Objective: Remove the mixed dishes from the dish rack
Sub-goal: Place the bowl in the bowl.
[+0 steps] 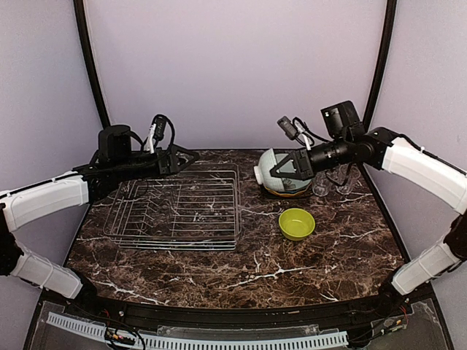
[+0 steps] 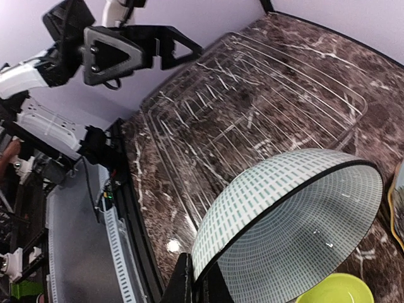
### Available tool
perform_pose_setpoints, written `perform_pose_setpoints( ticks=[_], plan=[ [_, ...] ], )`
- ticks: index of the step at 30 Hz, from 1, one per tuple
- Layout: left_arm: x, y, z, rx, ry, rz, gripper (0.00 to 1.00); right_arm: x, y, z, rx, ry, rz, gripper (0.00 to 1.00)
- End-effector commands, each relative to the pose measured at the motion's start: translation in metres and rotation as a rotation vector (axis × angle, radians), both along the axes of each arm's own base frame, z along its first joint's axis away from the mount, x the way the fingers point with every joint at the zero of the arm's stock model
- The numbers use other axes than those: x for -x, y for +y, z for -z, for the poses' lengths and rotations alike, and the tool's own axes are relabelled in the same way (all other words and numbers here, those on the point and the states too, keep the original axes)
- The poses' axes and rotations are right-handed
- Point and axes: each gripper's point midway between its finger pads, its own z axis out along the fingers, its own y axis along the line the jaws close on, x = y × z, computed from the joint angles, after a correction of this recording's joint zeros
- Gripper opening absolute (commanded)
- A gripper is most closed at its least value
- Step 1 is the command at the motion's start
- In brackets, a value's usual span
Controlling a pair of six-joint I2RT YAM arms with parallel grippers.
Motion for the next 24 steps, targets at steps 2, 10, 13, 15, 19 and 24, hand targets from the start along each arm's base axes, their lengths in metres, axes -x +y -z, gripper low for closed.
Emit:
perform_pose_setpoints(
  ticks=[2, 10, 13, 15, 19, 24],
  plan=[
    [0.000, 0.010, -0.008, -0.015, -0.025, -0.036, 0.99, 0.002, -0.049, 0.027, 0.285, -0.115, 0.126, 0.00],
    [-0.001, 0.010, -0.001, -0.021, -0.010, -0.040, 0.99, 0.007, -0.085, 0.073, 0.527, -0.099, 0.209, 0.00],
    [-0.002, 0.010, 0.000, -0.022, -0.010, -0.040, 0.99, 0.009, -0.088, 0.092, 0.625, -0.089, 0.212, 0.00],
    [-0.003, 0.010, -0.001, -0.024, -0.012, -0.045, 0.99, 0.010, -0.088, 0.101, 0.686, -0.096, 0.208, 0.00],
    [-0.004, 0.012, 0.000, -0.030, -0.010, -0.055, 0.99, 0.011, -0.086, 0.115, 0.771, -0.105, 0.201, 0.00],
    [-0.004, 0.014, 0.004, -0.038, -0.002, -0.068, 0.99, 0.011, -0.085, 0.138, 0.878, -0.103, 0.181, 0.00]
  ],
)
